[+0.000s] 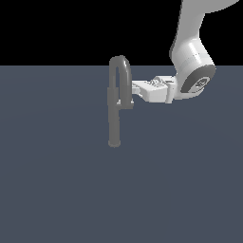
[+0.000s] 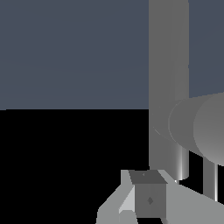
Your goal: Turn on the faucet by rotating a designated handle.
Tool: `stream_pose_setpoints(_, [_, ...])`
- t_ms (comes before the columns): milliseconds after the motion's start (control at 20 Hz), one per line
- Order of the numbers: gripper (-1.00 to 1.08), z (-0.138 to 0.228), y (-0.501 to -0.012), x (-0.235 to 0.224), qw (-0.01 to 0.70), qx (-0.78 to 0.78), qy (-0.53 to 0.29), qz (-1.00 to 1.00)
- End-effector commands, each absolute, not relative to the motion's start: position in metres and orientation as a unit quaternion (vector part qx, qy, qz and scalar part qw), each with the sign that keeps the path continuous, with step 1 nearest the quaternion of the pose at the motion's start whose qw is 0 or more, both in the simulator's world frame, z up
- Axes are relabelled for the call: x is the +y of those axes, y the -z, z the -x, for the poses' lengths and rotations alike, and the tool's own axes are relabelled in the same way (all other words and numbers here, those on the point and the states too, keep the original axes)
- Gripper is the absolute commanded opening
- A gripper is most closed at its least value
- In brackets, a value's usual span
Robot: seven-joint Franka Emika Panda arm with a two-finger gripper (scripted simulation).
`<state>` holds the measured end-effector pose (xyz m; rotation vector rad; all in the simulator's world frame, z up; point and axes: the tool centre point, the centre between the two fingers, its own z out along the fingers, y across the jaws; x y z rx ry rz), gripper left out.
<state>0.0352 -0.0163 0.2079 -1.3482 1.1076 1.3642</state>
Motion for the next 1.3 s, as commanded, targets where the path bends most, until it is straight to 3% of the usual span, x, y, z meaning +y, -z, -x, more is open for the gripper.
stream_pose_setpoints(0, [-1.00, -0.035, -0.210, -0.016, 0.446, 0.446, -0.550, 0.547])
stream_pose_setpoints(1250, [-1.00, 0.009, -0.224, -0.026, 0.446, 0.446, -0.549, 0.549])
